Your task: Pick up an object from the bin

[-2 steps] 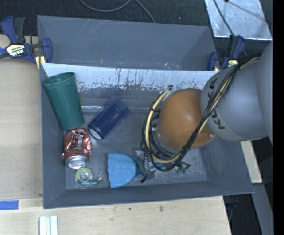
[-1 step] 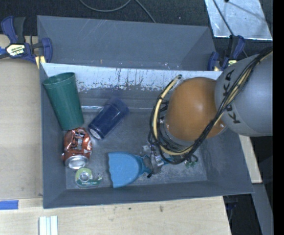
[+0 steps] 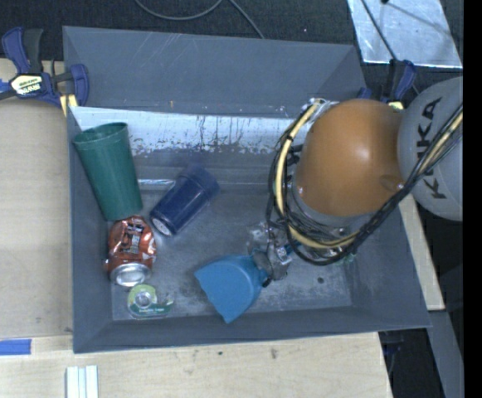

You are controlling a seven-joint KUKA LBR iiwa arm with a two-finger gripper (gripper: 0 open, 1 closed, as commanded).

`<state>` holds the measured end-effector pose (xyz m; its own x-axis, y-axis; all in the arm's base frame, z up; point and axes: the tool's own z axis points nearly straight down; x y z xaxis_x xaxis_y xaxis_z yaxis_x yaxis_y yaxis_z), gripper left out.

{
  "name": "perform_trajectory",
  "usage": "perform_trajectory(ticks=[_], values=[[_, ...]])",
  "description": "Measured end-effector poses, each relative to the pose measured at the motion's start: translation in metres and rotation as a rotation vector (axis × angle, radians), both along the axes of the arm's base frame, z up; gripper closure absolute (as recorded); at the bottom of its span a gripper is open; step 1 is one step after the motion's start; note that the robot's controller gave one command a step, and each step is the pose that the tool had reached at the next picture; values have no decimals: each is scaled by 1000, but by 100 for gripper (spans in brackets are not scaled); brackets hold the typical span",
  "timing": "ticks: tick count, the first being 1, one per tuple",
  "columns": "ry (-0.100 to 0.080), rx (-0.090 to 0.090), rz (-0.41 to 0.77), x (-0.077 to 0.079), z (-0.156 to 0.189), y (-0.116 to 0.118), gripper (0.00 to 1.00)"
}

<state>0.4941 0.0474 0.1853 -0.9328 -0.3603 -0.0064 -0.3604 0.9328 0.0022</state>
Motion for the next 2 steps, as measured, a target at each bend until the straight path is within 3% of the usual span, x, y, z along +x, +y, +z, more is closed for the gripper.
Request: perform_trajectory(ticks=[1, 2], values=[[2, 0, 39, 0, 54, -8, 100], [-17, 1, 25, 5, 72, -8, 100]])
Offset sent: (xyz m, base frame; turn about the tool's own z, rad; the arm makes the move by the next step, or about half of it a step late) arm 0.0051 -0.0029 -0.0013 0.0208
